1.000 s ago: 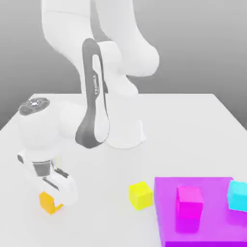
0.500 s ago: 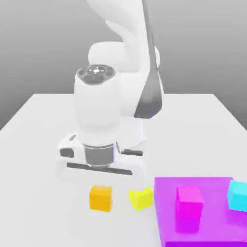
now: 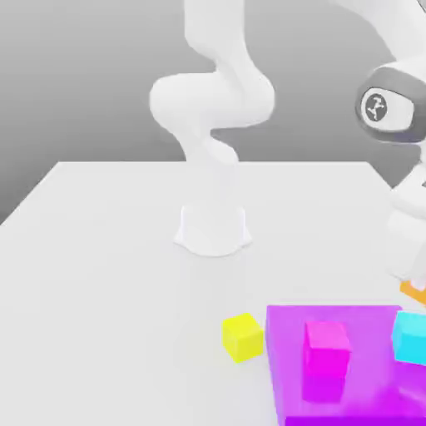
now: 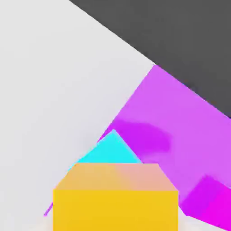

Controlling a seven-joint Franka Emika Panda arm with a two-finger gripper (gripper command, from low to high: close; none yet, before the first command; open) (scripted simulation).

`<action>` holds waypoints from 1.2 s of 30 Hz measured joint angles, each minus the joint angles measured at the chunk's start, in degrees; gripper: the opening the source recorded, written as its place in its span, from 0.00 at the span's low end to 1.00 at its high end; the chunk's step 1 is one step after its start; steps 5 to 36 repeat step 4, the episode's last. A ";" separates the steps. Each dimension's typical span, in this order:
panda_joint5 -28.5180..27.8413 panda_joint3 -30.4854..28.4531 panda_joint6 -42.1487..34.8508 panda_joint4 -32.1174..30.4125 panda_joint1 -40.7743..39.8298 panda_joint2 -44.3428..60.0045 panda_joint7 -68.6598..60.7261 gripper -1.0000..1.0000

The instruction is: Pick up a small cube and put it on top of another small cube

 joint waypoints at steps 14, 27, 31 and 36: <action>-1.26 -0.50 1.87 -0.28 0.43 1.76 0.88 1.00; -1.26 -0.50 1.87 -0.28 0.43 1.76 0.88 1.00; -1.26 -0.50 1.87 -0.28 0.43 1.76 0.88 1.00; -1.26 -0.50 1.87 -0.28 0.43 1.76 0.88 1.00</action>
